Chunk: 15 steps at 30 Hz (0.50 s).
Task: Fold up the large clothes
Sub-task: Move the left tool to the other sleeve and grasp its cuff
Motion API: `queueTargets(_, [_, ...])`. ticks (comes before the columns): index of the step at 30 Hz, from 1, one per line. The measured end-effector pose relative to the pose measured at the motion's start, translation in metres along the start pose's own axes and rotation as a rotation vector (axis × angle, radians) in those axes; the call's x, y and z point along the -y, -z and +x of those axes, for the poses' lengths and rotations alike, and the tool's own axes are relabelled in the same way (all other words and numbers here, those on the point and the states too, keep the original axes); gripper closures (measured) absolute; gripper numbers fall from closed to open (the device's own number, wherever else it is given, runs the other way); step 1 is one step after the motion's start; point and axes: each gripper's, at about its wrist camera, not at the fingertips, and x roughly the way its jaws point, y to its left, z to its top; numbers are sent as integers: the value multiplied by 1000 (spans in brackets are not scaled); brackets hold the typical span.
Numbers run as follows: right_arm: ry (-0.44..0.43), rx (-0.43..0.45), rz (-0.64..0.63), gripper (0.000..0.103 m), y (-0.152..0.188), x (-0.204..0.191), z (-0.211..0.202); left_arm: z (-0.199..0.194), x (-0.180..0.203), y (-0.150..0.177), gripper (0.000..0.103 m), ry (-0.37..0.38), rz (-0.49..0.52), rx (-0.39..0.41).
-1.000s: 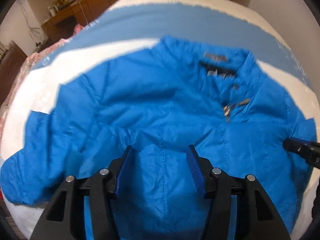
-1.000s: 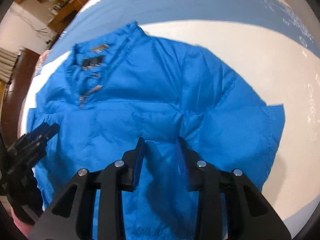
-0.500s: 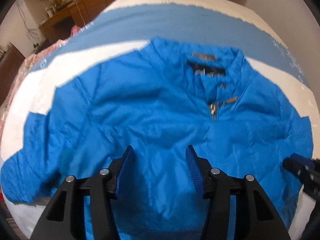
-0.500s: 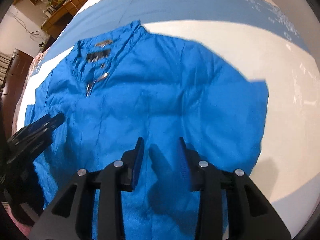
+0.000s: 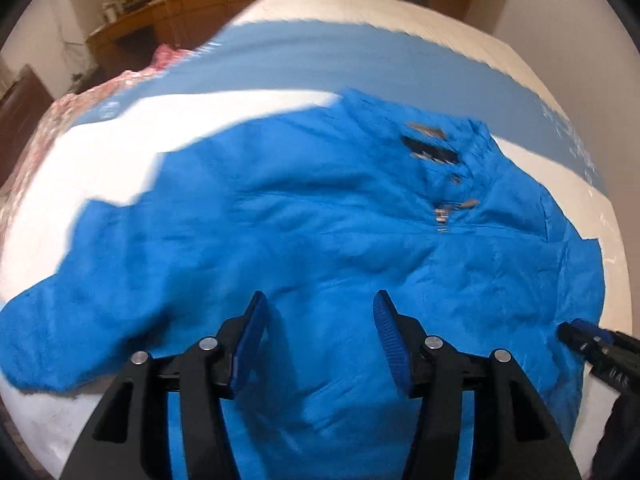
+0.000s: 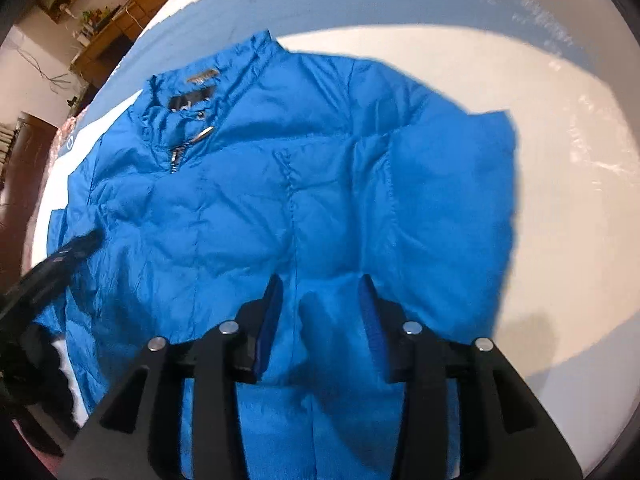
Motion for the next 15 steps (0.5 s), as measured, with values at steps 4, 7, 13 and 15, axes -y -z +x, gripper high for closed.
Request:
queueTargets(4, [13,3,-4,59,10,-9,-12,-26,-88,24,46,-62,-124,7])
queueTargets(7, [33,-2,-2,59,16,-11,-14,-37,-164,55,46,-148,-240,-12])
queueTargets(13, [40,-21,-1,59,20,-24,-7,-52,-302,118,42,-265,-480,-64])
queueTargets(15, [47,-24,-2,59,22,-26,-6,-55,-340,136,42,-260,-576,-73])
